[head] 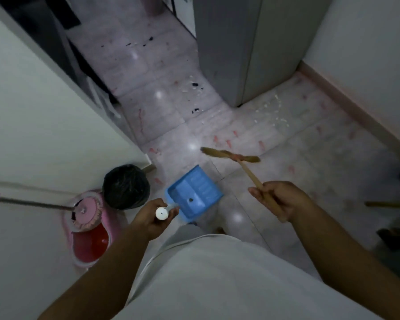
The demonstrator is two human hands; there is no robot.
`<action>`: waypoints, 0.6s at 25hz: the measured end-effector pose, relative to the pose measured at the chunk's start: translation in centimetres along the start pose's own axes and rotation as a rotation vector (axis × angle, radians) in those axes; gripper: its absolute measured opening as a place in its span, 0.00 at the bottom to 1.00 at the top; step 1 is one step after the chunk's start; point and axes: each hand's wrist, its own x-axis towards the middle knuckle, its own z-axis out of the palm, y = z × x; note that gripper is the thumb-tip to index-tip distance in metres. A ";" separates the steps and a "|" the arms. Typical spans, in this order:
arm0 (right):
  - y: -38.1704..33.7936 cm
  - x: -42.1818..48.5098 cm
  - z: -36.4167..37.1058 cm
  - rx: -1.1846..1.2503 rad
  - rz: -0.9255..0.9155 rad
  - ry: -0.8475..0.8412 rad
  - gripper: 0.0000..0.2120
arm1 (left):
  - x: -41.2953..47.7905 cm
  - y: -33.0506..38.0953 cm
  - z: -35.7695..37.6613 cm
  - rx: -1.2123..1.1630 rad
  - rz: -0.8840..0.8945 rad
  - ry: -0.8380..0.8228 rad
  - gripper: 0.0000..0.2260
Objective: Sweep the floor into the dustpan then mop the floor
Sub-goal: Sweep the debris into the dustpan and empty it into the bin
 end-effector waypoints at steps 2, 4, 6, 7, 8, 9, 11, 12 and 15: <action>1.0 0.1 -3.5 0.135 0.102 0.039 0.09 | 0.4 -0.2 3.4 0.070 -0.070 -0.023 0.21; 1.6 0.0 -6.4 0.247 0.113 0.083 0.08 | 1.0 -0.7 7.1 0.120 -0.118 -0.021 0.17; 1.9 -0.3 -9.3 0.351 0.086 0.131 0.10 | 1.6 -1.6 10.9 0.223 -0.140 -0.031 0.16; 1.9 -0.6 -10.8 0.435 0.075 0.144 0.09 | 2.1 -2.1 12.9 0.294 -0.153 -0.038 0.16; 1.9 -0.9 -12.2 0.512 0.063 0.149 0.09 | 2.5 -2.6 14.8 0.353 -0.170 -0.046 0.15; 1.8 -1.2 -13.5 0.567 0.050 0.155 0.09 | 3.0 -3.0 16.6 0.395 -0.191 -0.061 0.15; 1.2 -1.6 -16.0 0.626 0.032 0.187 0.09 | 3.9 -3.8 20.6 0.462 -0.208 -0.080 0.13; 0.8 -1.8 -17.3 0.647 0.021 0.208 0.09 | 4.6 -4.4 22.7 0.495 -0.213 -0.083 0.13; -1.5 -1.9 -20.5 0.674 -0.001 0.265 0.10 | 6.5 -5.9 28.3 0.548 -0.236 -0.098 0.13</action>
